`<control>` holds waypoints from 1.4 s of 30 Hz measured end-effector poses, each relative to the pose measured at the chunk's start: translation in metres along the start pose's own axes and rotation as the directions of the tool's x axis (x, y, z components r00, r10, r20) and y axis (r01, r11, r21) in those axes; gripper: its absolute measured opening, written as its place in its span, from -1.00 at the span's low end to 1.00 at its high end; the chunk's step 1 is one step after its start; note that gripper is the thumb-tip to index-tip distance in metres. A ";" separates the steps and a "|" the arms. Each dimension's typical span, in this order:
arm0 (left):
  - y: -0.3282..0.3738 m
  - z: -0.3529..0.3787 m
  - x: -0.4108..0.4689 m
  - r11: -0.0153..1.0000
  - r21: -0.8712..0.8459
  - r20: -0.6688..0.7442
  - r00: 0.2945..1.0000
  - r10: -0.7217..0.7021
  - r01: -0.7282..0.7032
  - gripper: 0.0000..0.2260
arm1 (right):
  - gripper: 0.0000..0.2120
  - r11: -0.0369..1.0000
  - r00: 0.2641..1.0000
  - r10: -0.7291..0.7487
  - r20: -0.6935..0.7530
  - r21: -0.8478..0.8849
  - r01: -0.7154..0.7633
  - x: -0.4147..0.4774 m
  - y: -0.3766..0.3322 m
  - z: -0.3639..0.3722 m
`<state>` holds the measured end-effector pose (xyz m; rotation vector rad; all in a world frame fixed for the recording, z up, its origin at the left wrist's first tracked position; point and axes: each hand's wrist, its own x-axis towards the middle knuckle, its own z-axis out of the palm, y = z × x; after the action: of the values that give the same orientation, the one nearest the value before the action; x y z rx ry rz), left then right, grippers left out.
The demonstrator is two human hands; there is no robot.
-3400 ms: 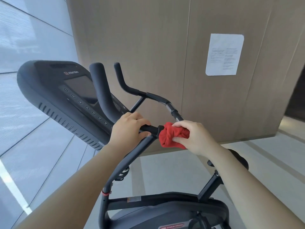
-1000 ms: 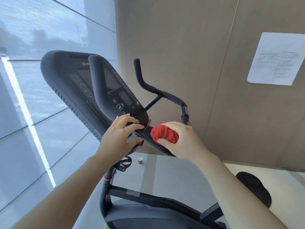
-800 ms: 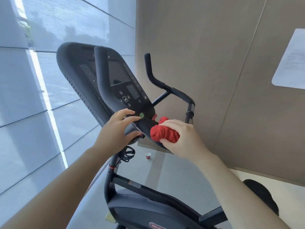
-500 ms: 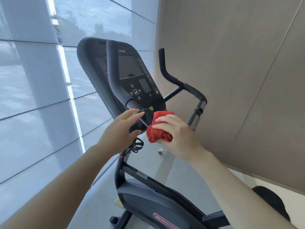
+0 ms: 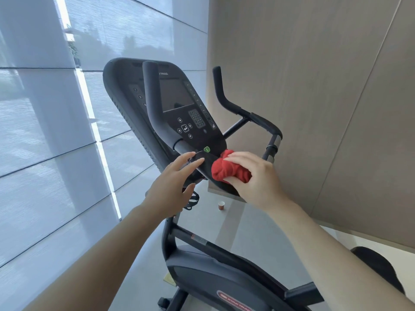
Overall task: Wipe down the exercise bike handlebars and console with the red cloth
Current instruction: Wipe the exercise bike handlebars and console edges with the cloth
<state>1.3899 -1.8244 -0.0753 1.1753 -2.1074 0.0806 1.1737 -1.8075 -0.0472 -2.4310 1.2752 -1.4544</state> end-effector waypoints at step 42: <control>0.127 0.049 0.018 0.755 0.263 -0.269 0.797 -0.541 0.601 -0.56 | -0.82 0.919 0.737 -0.346 0.581 0.368 0.141 0.072 0.124 -0.041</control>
<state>1.2598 -1.7808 -0.0660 1.9088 -1.5249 0.2586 1.0814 -1.9226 -0.0242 -2.5822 0.5471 -0.6405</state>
